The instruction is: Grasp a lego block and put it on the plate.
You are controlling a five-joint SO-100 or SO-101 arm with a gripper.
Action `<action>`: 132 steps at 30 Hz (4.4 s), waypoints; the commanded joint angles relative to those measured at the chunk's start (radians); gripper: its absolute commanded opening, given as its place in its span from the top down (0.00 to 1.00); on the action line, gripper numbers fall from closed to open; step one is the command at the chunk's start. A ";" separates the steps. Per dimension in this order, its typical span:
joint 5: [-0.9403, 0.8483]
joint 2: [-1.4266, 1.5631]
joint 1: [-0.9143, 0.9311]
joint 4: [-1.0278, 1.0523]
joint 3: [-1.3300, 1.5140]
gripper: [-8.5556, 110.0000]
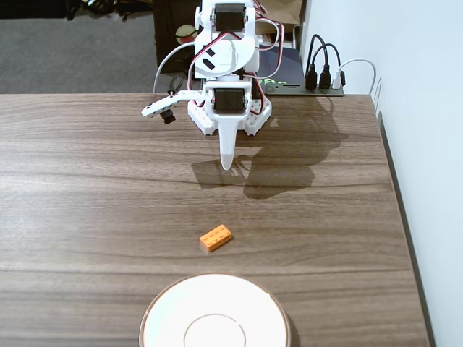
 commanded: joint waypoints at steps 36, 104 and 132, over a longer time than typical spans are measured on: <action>-0.528 -0.569 0.189 -0.365 -0.268 0.92; -0.818 -1.666 0.094 -0.144 -0.988 0.75; -0.850 -1.775 0.083 -0.229 -1.019 0.89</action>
